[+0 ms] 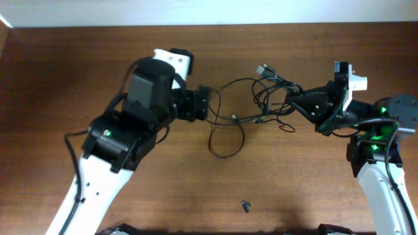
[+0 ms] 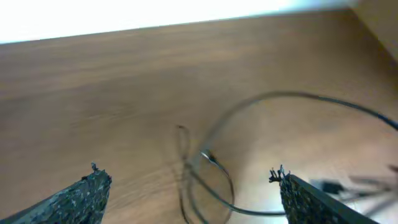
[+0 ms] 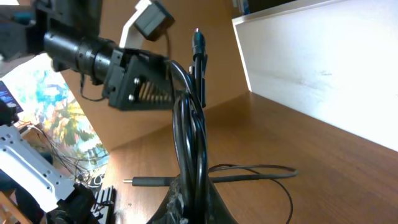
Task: Untangle cables
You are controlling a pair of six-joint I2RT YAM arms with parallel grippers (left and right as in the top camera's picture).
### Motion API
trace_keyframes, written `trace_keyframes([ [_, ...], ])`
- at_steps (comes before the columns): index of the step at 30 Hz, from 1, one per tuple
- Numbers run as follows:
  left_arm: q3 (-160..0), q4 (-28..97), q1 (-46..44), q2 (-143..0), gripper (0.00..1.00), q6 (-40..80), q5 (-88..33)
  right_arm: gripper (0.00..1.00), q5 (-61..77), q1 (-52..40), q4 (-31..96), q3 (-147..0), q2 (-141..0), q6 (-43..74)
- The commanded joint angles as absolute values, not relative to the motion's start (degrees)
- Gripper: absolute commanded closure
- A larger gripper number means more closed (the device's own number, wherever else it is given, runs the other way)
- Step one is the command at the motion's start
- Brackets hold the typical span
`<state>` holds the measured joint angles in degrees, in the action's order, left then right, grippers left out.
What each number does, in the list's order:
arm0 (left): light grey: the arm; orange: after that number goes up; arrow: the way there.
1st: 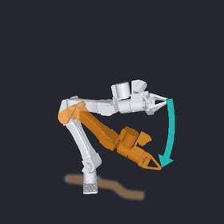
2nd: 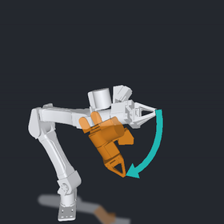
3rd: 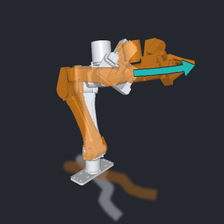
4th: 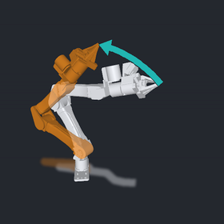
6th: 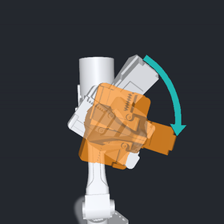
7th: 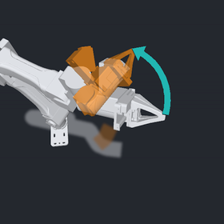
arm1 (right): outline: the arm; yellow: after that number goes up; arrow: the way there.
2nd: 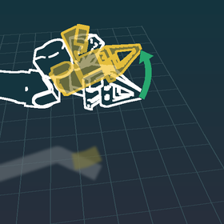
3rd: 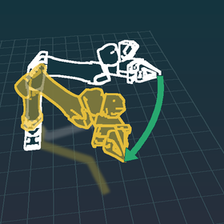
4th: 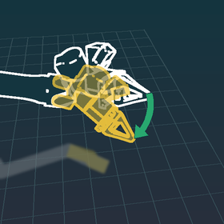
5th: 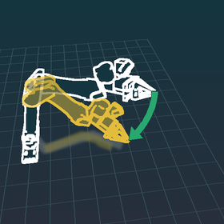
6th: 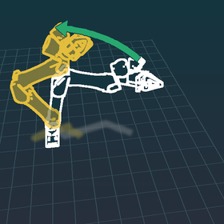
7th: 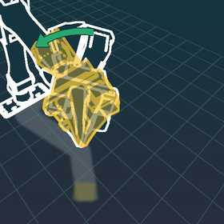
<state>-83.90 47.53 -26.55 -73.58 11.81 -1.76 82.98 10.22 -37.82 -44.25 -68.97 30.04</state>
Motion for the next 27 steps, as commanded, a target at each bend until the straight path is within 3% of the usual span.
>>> trace_keyframes([
  [1,-84.5,47.0,-26.5,-77.1,0.05,-5.4,-19.0,0.96,87.2,10.5,-39.3,-45.1,-69.0,30.3],
  [9,-84.5,47.0,-26.5,-78.3,0.01,-33.1,-37.4,0.96,88.9,9.4,-46.1,-45.1,-68.8,31.1],
  [14,-84.5,46.9,-26.5,-81.6,0.02,-40.9,-37.3,0.96,88.9,5.4,-49.2,-45.1,-68.8,31.1],
  [19,-84.5,43.2,-26.5,-86.3,0.04,-41.1,-34.1,0.96,88.9,4.9,-49.4,-45.1,-68.8,32.0],
  [20,-84.5,42.4,-26.5,-86.8,0.21,-41.1,-34.1,0.96,88.9,4.9,-49.4,-45.1,-68.8,32.0],
  [21,-84.5,41.5,-26.5,-87.3,0.62,-41.1,-34.1,0.96,88.9,4.9,-49.4,-45.1,-68.8,32.0],
  [23,-84.5,40.9,-26.5,-87.4,0.97,-41.1,-34.1,0.96,88.9,4.9,-49.4,-45.1,-68.8,32.0],
  [27,-84.5,40.9,-25.9,-87.4,1.0,-40.0,-31.4,0.96,88.9,4.9,-49.3,-45.1,-68.8,32.0],
])
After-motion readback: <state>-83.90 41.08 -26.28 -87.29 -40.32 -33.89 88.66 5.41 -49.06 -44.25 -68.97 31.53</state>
